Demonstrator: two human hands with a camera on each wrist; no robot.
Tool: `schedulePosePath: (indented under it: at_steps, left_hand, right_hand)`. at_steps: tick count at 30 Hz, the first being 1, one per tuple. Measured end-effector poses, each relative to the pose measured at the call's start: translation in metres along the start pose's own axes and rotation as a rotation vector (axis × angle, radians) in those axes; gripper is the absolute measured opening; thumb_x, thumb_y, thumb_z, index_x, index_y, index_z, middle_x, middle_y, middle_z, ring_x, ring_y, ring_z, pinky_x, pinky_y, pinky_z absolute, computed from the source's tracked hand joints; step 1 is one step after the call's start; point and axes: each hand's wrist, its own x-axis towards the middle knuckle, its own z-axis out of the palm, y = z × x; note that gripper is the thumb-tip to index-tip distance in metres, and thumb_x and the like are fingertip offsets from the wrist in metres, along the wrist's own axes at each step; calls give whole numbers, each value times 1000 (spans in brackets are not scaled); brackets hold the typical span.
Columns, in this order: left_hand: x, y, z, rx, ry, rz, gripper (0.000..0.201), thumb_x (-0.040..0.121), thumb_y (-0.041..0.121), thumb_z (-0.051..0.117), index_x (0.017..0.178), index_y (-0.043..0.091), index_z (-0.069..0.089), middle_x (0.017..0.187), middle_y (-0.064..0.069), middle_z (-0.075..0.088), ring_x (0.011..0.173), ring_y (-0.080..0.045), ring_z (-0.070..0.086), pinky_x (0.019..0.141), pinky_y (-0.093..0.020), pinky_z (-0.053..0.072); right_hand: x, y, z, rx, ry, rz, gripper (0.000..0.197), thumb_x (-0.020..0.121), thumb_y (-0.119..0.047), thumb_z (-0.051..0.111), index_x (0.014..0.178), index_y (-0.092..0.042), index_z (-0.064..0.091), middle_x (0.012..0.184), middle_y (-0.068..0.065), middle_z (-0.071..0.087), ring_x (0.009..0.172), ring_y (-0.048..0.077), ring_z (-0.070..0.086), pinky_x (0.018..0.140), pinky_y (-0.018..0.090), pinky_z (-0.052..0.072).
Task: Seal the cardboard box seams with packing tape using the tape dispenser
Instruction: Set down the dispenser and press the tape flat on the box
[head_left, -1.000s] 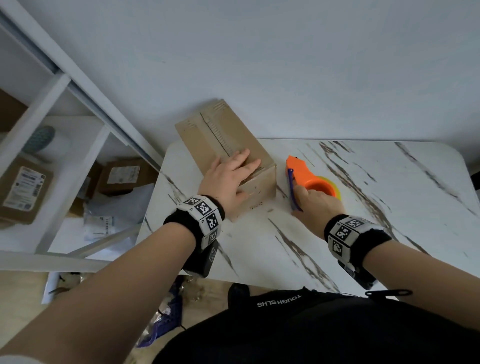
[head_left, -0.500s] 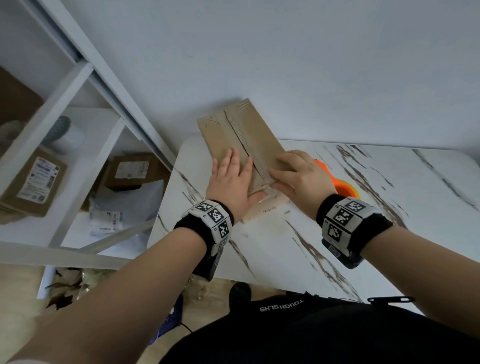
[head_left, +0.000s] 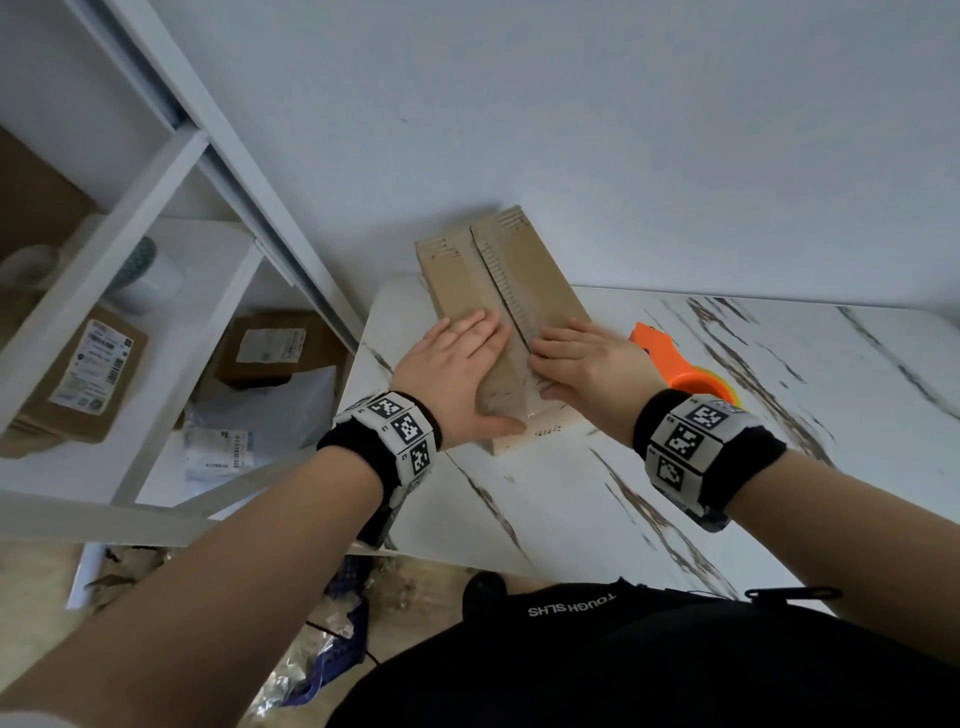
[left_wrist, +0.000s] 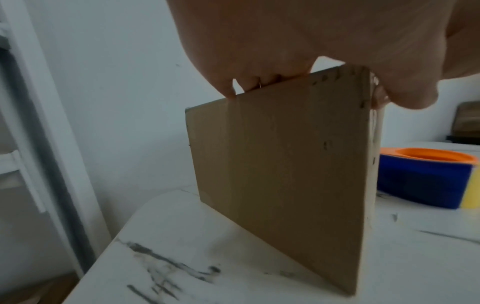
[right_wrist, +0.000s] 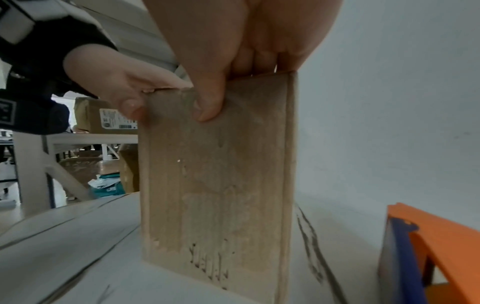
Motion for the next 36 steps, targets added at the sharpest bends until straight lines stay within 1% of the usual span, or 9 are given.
schedulePosePath:
  at_steps: [2,5,9,11,13,15,23,29,36]
  left_hand:
    - [-1,1,1,31,16,43,102,75,74,46,149,23,-1,159,5,-4,146,-11,-5,119,-34,-4]
    - [-1,9,0,18,52,109,92,79,67,47,149,23,8,159,4,7,146,-13,3,119,-33,0]
    - [5,9,-11,-174,191,47,66,92,55,36,146,19,27,153,-1,28,140,-17,24,116,-33,15]
    - [10,3,-14,-167,200,-96,67,93,51,38,146,14,23,156,-8,20,143,-23,18,116,-34,14]
    - [12,1,-13,-205,90,-245,82,90,56,37,148,6,8,158,-16,0,145,-29,3,118,-35,9]
    - [13,3,-7,-247,29,-289,90,90,59,34,147,2,-4,156,-20,-13,145,-30,-3,118,-34,6]
    - [11,-2,2,-218,52,-235,66,98,45,19,149,10,-5,157,-14,-13,146,-28,-4,119,-37,2]
    - [13,-17,-2,-91,127,-190,65,96,49,23,149,12,12,158,-9,8,146,-25,1,120,-40,4]
    - [21,-19,-2,-53,50,-241,82,86,70,20,149,22,3,158,-15,-6,144,-34,-10,118,-46,-2]
  right_hand:
    - [-3,8,0,-30,-4,34,36,58,-13,87,92,-9,76,101,7,75,96,26,71,88,51,50]
    - [-12,16,-5,-77,-14,130,31,74,-24,63,102,-14,73,112,2,71,109,24,66,97,48,46]
    - [-12,4,-14,81,-22,368,61,73,-51,33,111,-20,70,133,-2,59,133,18,43,113,42,26]
    - [-4,-3,-14,132,34,519,61,80,-56,39,121,-17,62,145,6,45,140,23,29,113,41,24]
    - [2,-4,-13,184,-44,693,69,87,-55,47,143,-15,35,156,10,20,145,27,12,116,40,17]
    - [4,-5,-11,270,-122,782,81,87,-56,48,149,-15,16,158,10,10,144,28,9,116,39,14]
    - [19,-34,-7,28,-296,894,138,50,-88,53,149,-13,-7,156,21,-8,145,36,-5,117,52,3]
    - [26,-31,-16,13,-336,862,132,52,-75,64,149,-14,0,154,21,4,142,37,6,117,53,7]
    - [5,-15,-34,12,-426,647,115,59,-51,71,149,-20,7,158,12,-9,146,26,-11,119,43,-8]
